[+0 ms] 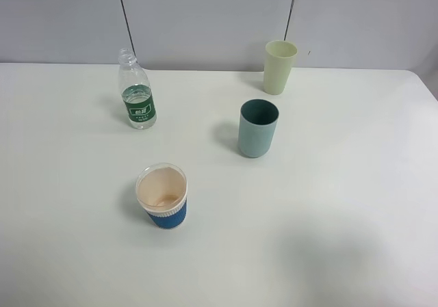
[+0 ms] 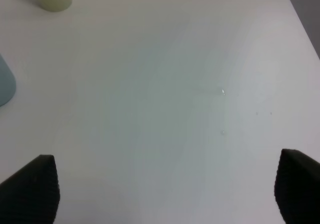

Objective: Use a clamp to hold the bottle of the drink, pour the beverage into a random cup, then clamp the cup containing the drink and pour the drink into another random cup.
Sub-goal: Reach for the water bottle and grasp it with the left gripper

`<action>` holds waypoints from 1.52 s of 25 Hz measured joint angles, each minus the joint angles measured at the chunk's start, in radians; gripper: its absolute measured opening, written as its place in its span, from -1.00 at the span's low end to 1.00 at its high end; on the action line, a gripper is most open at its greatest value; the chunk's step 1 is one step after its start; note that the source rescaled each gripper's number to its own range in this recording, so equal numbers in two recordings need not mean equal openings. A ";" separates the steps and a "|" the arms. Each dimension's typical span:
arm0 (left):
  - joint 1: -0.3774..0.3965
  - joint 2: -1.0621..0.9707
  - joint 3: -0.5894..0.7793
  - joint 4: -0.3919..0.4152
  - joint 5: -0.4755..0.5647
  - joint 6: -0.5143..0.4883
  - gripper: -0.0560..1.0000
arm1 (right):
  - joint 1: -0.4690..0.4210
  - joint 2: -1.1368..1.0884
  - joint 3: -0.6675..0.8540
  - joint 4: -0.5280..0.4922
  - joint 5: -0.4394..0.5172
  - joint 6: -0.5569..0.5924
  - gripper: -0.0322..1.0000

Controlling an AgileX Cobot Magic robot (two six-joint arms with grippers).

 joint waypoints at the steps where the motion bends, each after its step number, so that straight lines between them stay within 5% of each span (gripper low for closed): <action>1: 0.000 0.000 0.000 0.000 0.000 0.000 1.00 | 0.000 0.000 0.000 0.000 0.000 0.000 0.18; 38: 0.000 0.000 0.000 0.000 0.000 0.000 1.00 | 0.000 0.000 0.000 0.005 0.000 0.000 0.18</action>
